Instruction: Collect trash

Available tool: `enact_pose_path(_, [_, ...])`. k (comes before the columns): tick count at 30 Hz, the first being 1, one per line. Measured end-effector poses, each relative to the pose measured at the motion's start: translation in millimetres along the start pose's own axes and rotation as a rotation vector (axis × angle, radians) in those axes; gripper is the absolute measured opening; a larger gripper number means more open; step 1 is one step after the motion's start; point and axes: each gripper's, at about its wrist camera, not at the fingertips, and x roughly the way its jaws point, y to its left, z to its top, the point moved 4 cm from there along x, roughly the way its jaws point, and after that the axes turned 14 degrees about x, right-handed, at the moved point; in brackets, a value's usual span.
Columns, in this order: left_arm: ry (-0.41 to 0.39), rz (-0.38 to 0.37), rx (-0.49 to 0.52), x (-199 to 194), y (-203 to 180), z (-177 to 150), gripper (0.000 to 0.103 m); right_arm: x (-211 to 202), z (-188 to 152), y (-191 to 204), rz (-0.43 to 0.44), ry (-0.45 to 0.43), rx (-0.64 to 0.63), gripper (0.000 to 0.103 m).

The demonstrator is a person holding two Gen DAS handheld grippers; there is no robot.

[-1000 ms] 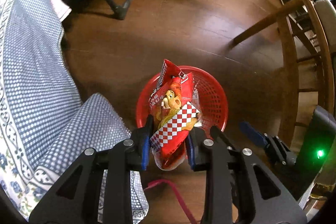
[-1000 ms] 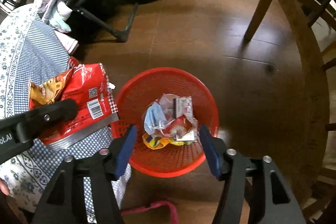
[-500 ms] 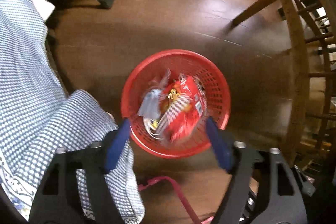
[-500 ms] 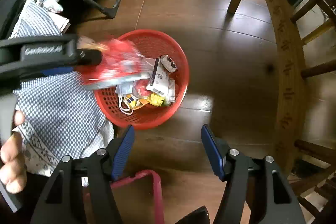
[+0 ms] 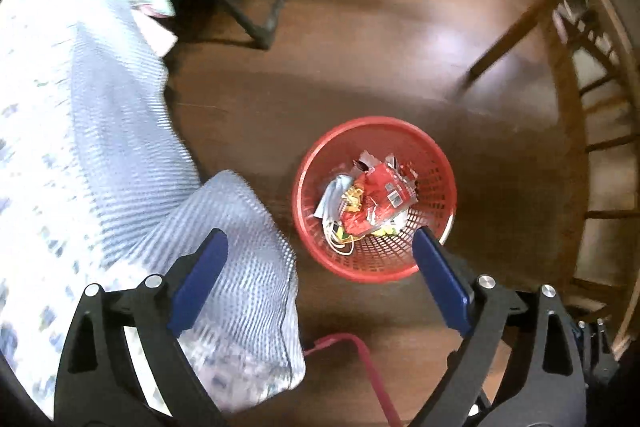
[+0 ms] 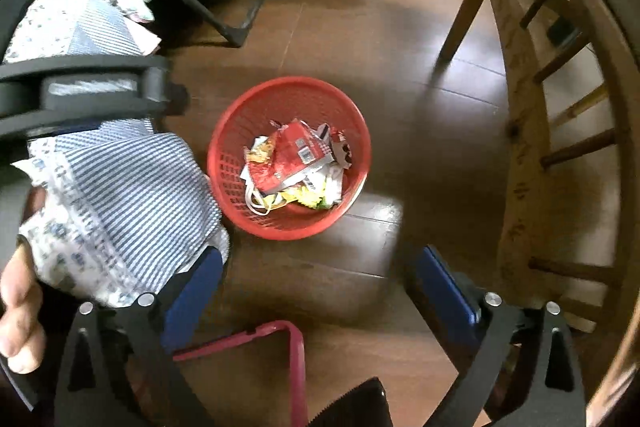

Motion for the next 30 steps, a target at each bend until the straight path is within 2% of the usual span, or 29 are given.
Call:
enact_pose_path(4, [-0.096, -0.038, -0.069, -55, 10, -29, 0.092, -38, -12, -1, 0.026, -0.065, -0.032, 0.097])
enact_pose_path(8, [-0.231, 0.018, -0.104, -112, 14, -72, 0.096, -73, -23, -3, 0.048, -0.127, -0.061, 0.097])
enact_pose_path(11, [-0.276, 0.056, -0.087, -137, 4, -94, 0.096, -93, -30, -4, 0.047, -0.162, -0.076, 0.097])
enact_pose_path(14, [-0.294, 0.057, -0.07, -149, -6, -115, 0.096, -111, -38, -6, 0.013, -0.205, -0.093, 0.097])
enact_pose_path(18, [-0.322, 0.029, -0.085, -159, -13, -135, 0.096, -124, -43, -6, 0.014, -0.227, -0.116, 0.097])
enact_pose_path(30, [-0.312, 0.033, -0.06, -149, -21, -132, 0.096, -131, -39, -12, 0.021, -0.245, -0.099, 0.097])
